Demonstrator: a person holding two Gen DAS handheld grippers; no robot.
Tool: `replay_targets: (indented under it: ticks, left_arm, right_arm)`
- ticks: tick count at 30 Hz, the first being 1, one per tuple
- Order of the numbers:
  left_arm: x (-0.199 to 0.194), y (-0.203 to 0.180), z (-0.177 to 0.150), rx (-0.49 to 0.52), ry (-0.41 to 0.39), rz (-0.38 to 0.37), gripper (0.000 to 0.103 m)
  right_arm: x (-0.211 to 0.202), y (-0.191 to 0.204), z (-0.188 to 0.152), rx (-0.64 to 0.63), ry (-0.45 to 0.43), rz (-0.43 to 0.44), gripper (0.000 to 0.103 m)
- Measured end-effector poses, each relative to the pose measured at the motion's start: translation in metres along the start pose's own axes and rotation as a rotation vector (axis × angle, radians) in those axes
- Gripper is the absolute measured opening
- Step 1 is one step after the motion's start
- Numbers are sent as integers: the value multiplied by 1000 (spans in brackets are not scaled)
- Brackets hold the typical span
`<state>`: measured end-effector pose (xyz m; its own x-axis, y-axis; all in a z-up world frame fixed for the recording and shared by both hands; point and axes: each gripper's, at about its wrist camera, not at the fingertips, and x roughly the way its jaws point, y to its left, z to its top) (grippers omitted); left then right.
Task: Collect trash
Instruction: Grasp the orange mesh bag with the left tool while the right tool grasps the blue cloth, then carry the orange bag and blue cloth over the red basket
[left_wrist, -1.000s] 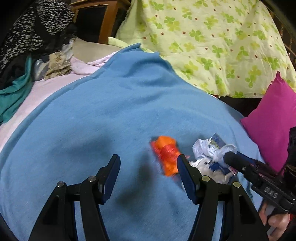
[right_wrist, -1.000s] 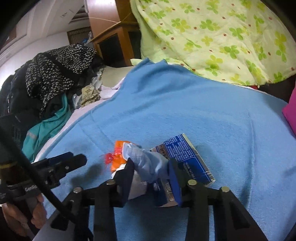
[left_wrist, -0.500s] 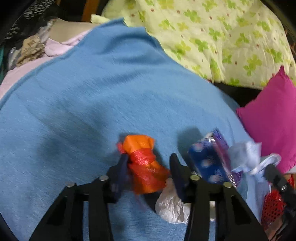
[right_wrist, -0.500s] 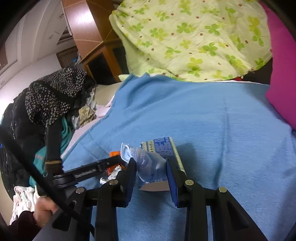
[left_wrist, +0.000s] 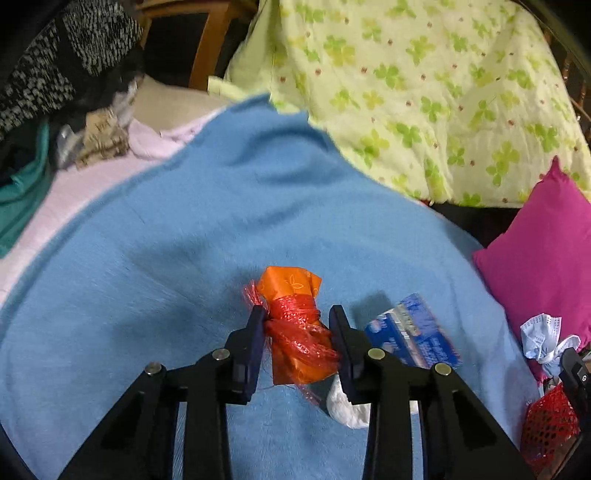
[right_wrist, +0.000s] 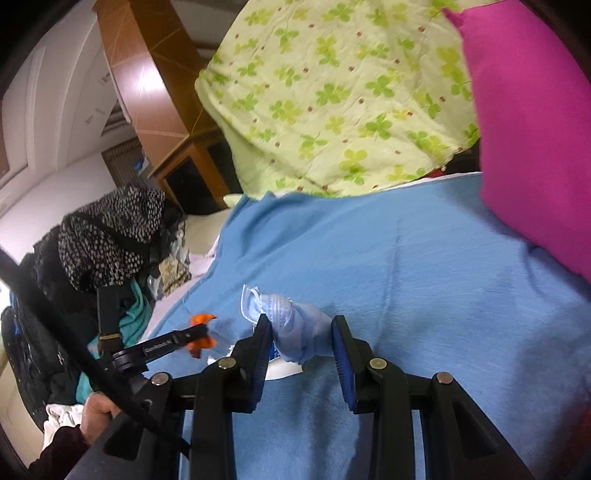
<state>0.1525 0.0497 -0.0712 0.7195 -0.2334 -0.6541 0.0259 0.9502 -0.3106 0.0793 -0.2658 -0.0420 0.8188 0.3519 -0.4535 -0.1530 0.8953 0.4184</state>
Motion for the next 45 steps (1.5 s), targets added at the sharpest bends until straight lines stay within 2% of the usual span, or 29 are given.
replay_targets:
  ticks: [10, 14, 18, 24, 37, 45]
  left_arm:
    - [-85, -68, -39, 209, -130, -31, 36]
    - [-116, -99, -66, 263, -140, -48, 36]
    - [-146, -137, -86, 344, -152, -73, 36]
    - [-190, -188, -97, 453, -202, -111, 36]
    - [-249, -258, -112, 585, -266, -175, 36]
    - [-263, -290, -122, 644, -288, -198, 36]
  right_arm:
    - [-93, -2, -29, 18, -108, -53, 35]
    - [-138, -6, -45, 33, -131, -67, 35]
    - [-182, -1, -47, 9, -172, -80, 35]
    - [-249, 9, -40, -11, -285, -94, 35]
    - [-324, -15, -41, 43, -398, -137, 35]
    - [-358, -33, -44, 85, -463, -155, 35]
